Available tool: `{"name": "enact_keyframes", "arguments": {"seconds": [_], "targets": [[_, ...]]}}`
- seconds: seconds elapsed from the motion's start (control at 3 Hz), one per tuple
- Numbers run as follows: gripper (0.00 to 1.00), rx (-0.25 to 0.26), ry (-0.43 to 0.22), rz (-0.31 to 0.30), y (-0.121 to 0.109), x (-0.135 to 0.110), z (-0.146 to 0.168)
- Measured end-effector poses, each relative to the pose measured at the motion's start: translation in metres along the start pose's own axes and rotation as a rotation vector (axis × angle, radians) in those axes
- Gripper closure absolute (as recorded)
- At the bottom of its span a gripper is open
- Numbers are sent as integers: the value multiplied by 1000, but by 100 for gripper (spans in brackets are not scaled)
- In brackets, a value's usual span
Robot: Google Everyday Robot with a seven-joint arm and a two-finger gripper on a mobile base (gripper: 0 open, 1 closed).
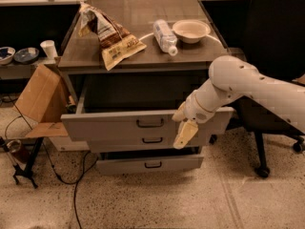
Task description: Close top drawer
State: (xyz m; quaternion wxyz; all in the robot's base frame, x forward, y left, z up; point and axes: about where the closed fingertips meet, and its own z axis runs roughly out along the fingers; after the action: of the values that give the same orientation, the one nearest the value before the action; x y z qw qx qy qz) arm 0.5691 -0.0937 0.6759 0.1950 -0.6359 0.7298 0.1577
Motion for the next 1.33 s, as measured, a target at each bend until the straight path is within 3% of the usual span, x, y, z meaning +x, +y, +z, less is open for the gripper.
{"name": "enact_keyframes", "arguments": {"seconds": [0.67, 1.0, 1.33], "targets": [[0, 33, -54, -73, -51, -40, 22], [17, 49, -76, -97, -78, -58, 39], [48, 61, -84, -91, -88, -59, 43]]}}
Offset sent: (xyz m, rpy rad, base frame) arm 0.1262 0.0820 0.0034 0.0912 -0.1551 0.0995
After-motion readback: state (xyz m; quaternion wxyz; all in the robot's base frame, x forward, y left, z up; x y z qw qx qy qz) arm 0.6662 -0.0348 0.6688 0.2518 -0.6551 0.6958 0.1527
